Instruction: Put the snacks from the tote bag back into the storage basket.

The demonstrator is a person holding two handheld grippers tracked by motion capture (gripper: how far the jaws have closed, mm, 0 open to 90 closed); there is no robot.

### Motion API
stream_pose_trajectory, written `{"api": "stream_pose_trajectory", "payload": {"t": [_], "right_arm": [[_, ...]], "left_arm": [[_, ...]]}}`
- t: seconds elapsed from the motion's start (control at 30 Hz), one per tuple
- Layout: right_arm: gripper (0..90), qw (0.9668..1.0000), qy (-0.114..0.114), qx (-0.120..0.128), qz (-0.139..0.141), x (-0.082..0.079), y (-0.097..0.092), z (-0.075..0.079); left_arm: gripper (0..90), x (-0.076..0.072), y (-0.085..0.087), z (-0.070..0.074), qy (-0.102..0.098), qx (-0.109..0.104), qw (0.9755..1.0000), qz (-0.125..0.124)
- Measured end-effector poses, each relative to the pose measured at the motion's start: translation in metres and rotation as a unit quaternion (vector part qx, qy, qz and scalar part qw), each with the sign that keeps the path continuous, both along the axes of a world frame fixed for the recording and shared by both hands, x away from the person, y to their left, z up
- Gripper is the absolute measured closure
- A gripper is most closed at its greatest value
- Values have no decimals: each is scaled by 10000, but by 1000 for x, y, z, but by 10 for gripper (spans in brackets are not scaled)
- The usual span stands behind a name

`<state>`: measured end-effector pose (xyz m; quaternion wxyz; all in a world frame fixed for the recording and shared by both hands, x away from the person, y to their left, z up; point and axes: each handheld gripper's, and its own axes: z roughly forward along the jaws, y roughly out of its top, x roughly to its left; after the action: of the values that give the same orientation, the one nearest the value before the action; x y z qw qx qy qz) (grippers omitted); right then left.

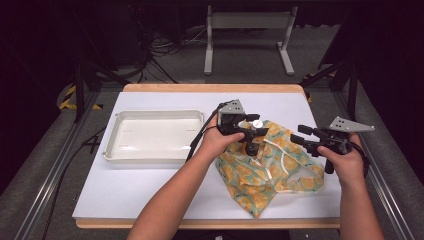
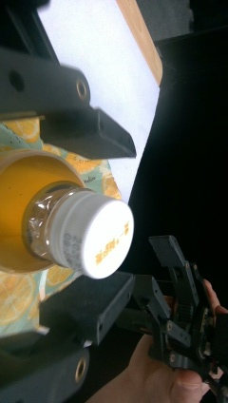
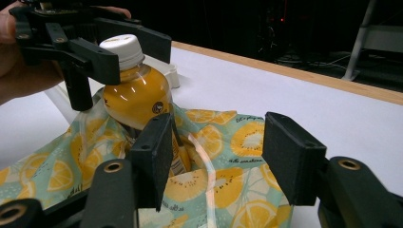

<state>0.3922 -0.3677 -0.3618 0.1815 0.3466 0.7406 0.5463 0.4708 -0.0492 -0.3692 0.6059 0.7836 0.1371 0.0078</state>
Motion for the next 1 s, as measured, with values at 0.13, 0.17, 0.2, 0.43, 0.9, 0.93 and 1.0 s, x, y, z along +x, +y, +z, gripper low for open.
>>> {"api": "stream_pose_trajectory", "payload": {"t": [0.13, 0.17, 0.2, 0.43, 0.9, 0.93, 1.0], "right_arm": [[446, 10000, 14, 27, -40, 0, -2, 1], [446, 10000, 19, 27, -47, 0, -2, 1], [447, 10000, 27, 37, -38, 0, -1, 0], [447, 9999, 99, 9, -48, 1, 1, -2], [450, 9998, 152, -8, -101, 1, -2, -4], [450, 9998, 155, -15, -100, 1, -2, -4], [448, 9998, 167, 0, -107, 1, -2, -4]], "left_arm": [[457, -1, 2, -3, -98, -21, 9999, 69], [472, -2, 2, -4, -129, -6, 9999, 85], [481, -2, 2, -4, -140, -31, 9999, 61], [567, -7, 2, -2, -579, 85, 9983, 56], [584, -11, 5, 13, -468, 138, 9988, 27], [584, -11, 6, 15, -484, 112, 9988, 9], [584, -11, 7, 21, -522, 90, 9986, -61]]}}
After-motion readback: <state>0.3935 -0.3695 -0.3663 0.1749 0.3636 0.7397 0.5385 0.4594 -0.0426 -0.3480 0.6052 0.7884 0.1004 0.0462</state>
